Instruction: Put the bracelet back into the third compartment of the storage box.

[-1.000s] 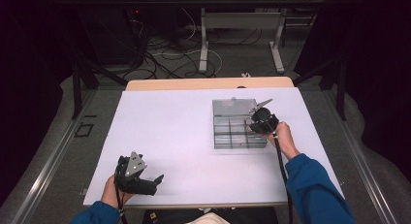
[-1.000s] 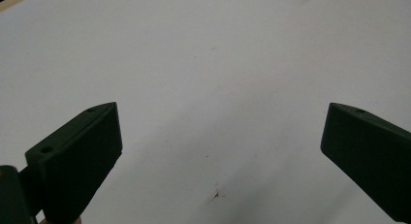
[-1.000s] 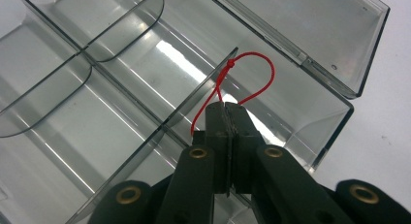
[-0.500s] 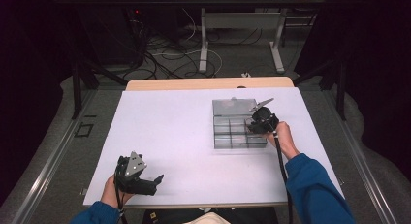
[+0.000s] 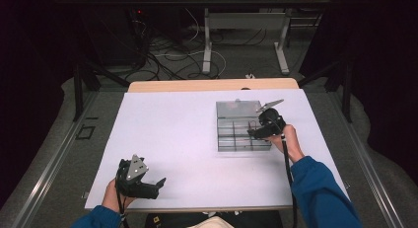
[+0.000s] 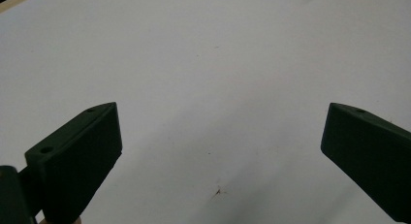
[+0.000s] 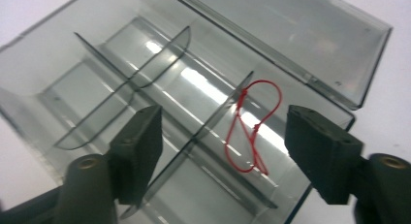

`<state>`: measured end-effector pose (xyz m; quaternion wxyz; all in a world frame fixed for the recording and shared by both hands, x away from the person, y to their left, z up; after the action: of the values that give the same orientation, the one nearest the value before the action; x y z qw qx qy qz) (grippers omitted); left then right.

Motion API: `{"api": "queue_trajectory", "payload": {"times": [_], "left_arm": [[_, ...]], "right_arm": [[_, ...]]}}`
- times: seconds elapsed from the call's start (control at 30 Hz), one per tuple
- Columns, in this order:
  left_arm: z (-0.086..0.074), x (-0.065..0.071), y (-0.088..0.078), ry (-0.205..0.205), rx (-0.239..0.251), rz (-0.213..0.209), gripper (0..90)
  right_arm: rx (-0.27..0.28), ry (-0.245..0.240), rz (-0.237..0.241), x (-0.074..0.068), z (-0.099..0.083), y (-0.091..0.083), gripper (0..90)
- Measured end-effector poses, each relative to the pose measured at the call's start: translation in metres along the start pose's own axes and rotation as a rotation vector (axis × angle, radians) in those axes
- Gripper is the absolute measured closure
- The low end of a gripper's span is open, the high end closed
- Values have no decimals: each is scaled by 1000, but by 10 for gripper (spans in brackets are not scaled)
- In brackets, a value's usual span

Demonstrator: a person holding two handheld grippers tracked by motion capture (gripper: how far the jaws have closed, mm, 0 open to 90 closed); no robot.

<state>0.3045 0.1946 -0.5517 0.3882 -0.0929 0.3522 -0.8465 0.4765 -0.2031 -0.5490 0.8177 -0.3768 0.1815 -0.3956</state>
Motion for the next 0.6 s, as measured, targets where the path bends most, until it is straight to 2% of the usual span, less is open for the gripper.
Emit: {"api": "queue_trajectory", "payload": {"times": [0.07,0.1,0.17,0.27,0.4,0.57,0.6], "left_arm": [[0,-1,-1,2,7,6,11],[0,-1,-1,5,6,8,12],[0,-1,-2,4,7,9,11],[0,-1,-2,6,7,7,12],[-1,-1,-2,1,12,8,11],[-1,0,-2,-4,12,0,11],[0,-1,-2,5,12,8,11]], "right_arm": [[3,18,24,-2,0,-2,226],[2,1,28,-1,-1,-3,204],[2,11,39,-3,-1,-4,157],[13,23,85,-6,-3,-9,98],[17,23,104,-9,-5,-13,20],[12,1,119,-15,-14,-21,0],[14,-4,121,-16,-14,-23,0]]}}
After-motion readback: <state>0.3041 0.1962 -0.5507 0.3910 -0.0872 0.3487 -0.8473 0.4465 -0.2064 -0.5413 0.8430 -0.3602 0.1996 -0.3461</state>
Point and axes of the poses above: each handheld gripper's, and its own axes: y roughly forward along the jaws, z roughly out of its top, x roughly to its right, the point moved 5 cm from there along y, roughly forward along the jaws, and after that the axes turned 2 degrees about -z, right-handed, at the moved point
